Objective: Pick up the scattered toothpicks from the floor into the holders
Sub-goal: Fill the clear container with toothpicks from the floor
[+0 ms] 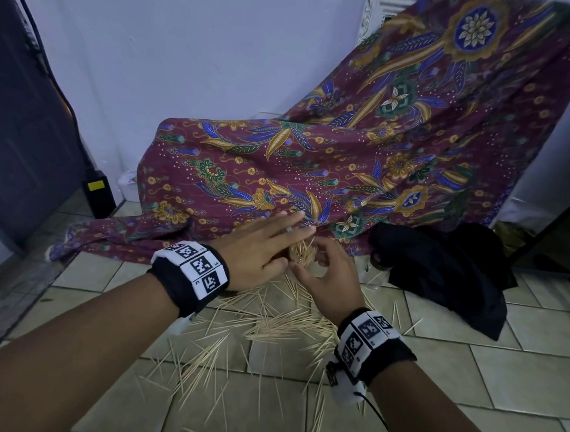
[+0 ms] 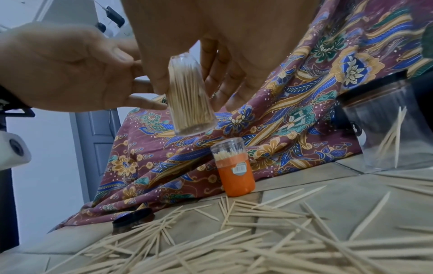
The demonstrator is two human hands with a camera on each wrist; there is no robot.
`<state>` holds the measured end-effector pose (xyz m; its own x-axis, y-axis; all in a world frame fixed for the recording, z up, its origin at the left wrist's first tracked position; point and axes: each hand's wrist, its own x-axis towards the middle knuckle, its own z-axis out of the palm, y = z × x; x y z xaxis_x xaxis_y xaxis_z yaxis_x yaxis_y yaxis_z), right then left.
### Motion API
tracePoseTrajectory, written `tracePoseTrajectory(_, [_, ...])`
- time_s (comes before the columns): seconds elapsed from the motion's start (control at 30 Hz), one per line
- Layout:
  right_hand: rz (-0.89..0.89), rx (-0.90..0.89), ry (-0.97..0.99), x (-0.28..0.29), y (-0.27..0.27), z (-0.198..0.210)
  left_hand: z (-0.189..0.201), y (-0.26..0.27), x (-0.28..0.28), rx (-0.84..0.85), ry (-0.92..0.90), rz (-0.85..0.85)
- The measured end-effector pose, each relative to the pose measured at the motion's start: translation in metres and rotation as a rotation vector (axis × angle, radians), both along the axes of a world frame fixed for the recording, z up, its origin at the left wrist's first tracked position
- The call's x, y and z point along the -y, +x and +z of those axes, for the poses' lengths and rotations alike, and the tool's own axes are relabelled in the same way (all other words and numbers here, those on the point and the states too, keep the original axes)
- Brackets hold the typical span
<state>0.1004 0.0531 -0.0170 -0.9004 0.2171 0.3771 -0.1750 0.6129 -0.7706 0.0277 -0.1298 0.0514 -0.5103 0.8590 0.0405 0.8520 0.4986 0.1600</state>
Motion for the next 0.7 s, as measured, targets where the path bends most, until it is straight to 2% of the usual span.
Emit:
tracePoseTrajectory(0.1, [-0.001,0.006,0.001,-0.002,0.001,0.000,0.000,0.001,0.001,-0.024,-0.037,-0.022])
tracePoseTrajectory(0.23, [-0.009,-0.001,0.024,-0.003,0.002,0.000,0.000,0.000,0.001,-0.001,0.088,-0.012])
tracePoseTrajectory(0.4, [-0.002,0.005,0.032,-0.003,0.002,0.000,-0.005,0.005,-0.005,0.001,-0.113,-0.006])
tracePoseTrajectory(0.57, [0.009,0.004,0.076,-0.004,0.003,0.001,-0.002,0.000,-0.005,0.032,0.018,0.011])
tracePoseTrajectory(0.7, [0.007,0.003,0.045,-0.004,0.004,0.003,0.001,0.004,-0.007,-0.017,0.001,-0.030])
